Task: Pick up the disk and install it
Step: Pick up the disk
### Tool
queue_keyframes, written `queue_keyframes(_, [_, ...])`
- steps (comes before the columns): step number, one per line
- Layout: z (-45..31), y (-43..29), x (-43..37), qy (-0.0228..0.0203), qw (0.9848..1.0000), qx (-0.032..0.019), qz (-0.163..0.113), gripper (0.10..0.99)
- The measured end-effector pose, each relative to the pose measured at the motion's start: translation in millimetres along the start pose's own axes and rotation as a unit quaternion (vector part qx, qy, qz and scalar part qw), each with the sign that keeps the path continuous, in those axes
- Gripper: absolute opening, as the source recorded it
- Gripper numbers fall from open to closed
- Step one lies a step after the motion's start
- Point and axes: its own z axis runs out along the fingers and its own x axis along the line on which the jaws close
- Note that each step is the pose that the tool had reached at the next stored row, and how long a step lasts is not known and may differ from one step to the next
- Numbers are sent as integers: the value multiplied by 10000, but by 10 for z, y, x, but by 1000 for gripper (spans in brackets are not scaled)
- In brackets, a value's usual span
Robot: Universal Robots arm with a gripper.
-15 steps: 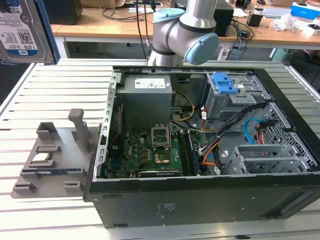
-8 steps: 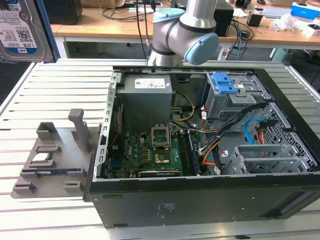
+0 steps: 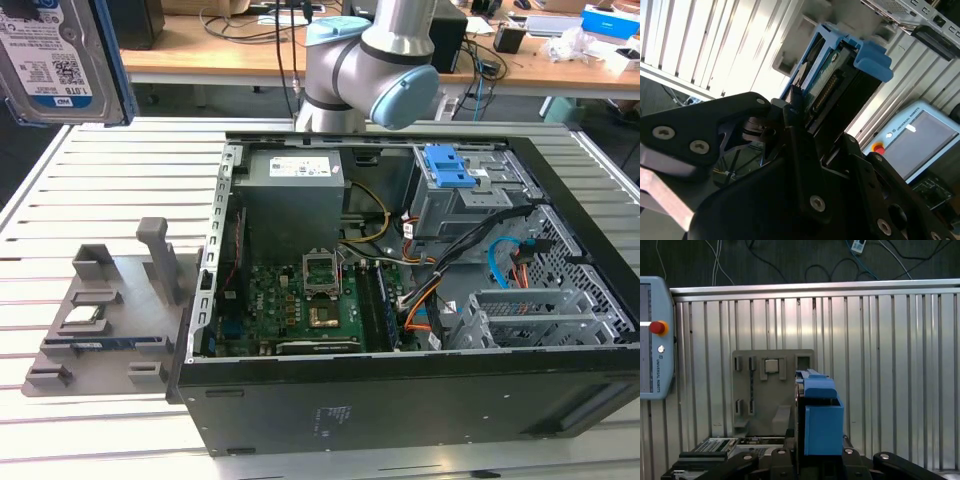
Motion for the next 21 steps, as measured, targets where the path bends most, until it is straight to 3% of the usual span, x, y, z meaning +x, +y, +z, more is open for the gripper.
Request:
queue_keyframes(8, [2, -278, -7, 3, 10000, 0, 0, 353])
queue_keyframes(12, [3, -508, -14, 7, 10000, 0, 0, 353])
queue_keyframes(15, [3, -615, -17, 8, 10000, 0, 1, 353])
queue_keyframes(16, [4, -715, -20, 9, 10000, 0, 0, 353])
queue_keyframes(19, [5, -883, -26, 12, 10000, 0, 0, 353])
queue_keyframes(21, [5, -949, -28, 14, 10000, 0, 0, 353])
